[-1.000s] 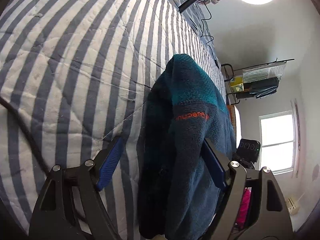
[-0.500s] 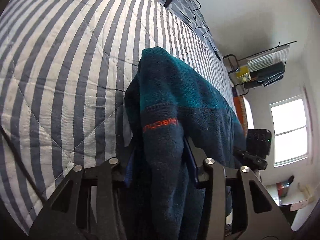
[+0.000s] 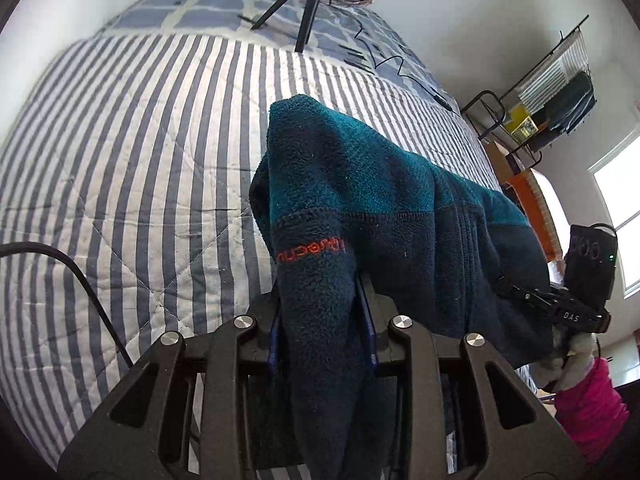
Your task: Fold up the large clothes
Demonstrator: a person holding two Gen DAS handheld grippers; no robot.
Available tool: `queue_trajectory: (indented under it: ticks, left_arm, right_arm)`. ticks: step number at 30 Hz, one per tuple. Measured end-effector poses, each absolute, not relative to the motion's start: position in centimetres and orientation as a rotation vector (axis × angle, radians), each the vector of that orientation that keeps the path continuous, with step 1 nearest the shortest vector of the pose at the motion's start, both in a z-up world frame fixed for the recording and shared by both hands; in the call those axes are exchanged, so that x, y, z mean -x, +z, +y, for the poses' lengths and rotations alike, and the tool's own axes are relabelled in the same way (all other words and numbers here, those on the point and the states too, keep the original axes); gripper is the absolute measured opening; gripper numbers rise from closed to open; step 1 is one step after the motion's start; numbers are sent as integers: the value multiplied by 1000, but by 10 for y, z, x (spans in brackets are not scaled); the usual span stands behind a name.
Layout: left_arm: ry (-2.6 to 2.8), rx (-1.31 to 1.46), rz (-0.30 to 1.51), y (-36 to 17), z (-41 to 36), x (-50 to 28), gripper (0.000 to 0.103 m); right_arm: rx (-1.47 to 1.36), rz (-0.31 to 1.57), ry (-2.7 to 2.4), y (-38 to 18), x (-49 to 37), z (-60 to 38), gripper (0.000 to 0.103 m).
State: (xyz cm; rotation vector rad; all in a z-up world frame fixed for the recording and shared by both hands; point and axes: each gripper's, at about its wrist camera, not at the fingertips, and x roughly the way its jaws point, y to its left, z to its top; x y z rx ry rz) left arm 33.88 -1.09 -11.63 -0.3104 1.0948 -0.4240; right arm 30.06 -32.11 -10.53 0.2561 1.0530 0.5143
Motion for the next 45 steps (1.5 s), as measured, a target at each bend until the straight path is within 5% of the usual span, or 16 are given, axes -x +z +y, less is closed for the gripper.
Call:
queue_trajectory:
  ticks: [23, 45]
  left_arm:
    - [-560, 100, 1010, -60, -147, -318, 28]
    - [-705, 124, 910, -62, -315, -468, 27]
  right_arm:
    - [119, 949, 222, -9, -271, -362, 32]
    - [163, 901, -1, 17, -409, -503, 31]
